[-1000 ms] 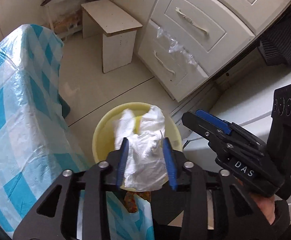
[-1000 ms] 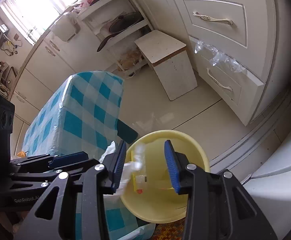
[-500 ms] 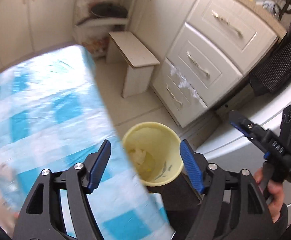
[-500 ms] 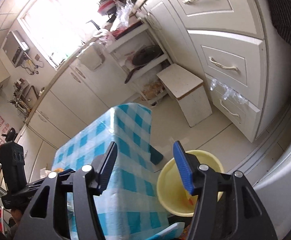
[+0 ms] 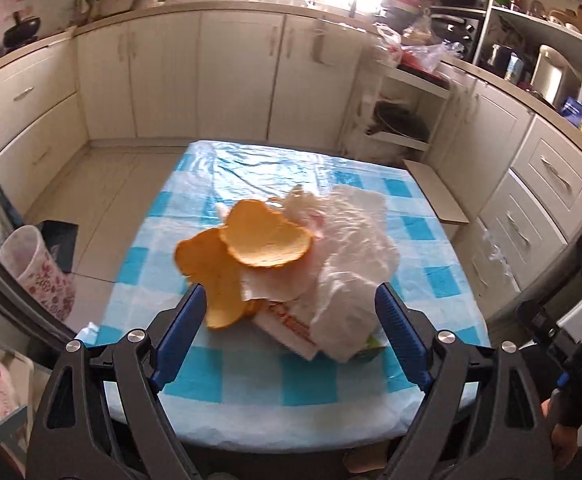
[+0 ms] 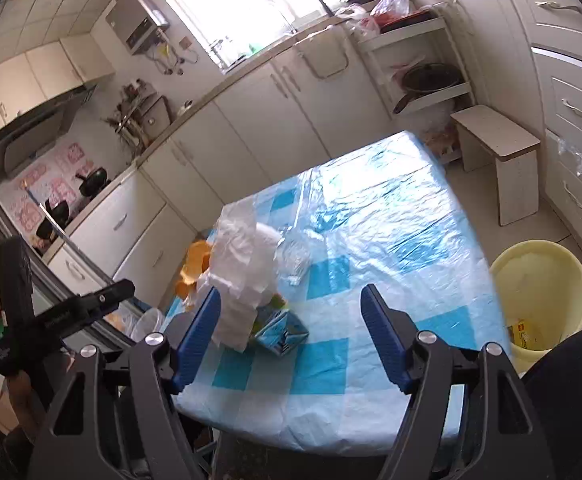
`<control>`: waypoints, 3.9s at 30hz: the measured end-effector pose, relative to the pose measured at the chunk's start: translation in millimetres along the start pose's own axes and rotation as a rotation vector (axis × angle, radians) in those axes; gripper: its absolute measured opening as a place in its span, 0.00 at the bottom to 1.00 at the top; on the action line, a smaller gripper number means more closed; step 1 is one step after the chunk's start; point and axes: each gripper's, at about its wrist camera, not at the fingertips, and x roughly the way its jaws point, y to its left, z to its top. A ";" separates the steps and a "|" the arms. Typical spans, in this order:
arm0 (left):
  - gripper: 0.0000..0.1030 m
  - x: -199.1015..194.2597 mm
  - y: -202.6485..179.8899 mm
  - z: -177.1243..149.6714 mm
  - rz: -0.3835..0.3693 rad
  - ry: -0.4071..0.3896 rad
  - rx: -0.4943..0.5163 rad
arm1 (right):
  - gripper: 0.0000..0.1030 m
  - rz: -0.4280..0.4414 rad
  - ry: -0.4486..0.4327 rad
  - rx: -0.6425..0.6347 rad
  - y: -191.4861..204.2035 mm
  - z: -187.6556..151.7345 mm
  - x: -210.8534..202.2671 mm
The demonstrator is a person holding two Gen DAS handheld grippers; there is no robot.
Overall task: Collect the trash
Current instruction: 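Bring both open tools back to the trash pile on the table, then grasp the white plastic with the right tool while the left tool grasps orange peel, then carry both items to the yellow bin and open the right tool, then open the left tool to drop the orange peel into the bin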
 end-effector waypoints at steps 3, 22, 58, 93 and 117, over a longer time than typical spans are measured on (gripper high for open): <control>0.80 -0.9 17.6 -3.8 0.010 -0.006 -0.048 | 0.68 -0.023 0.020 -0.075 14.3 -7.7 9.1; 0.80 -17.5 34.5 -19.7 0.084 -0.056 -0.024 | 0.68 -0.103 0.023 -0.217 42.6 -30.6 22.4; 0.06 119.5 64.8 34.4 0.034 0.154 -0.172 | 0.04 -0.019 0.059 -0.341 74.7 -9.5 88.7; 0.06 14.8 -44.3 51.3 -0.200 0.025 -0.005 | 0.04 -0.048 -0.315 0.019 -43.9 80.7 -95.4; 0.06 189.1 -325.3 8.3 -0.297 0.298 0.363 | 0.13 -0.221 0.149 0.298 -270.7 68.2 0.3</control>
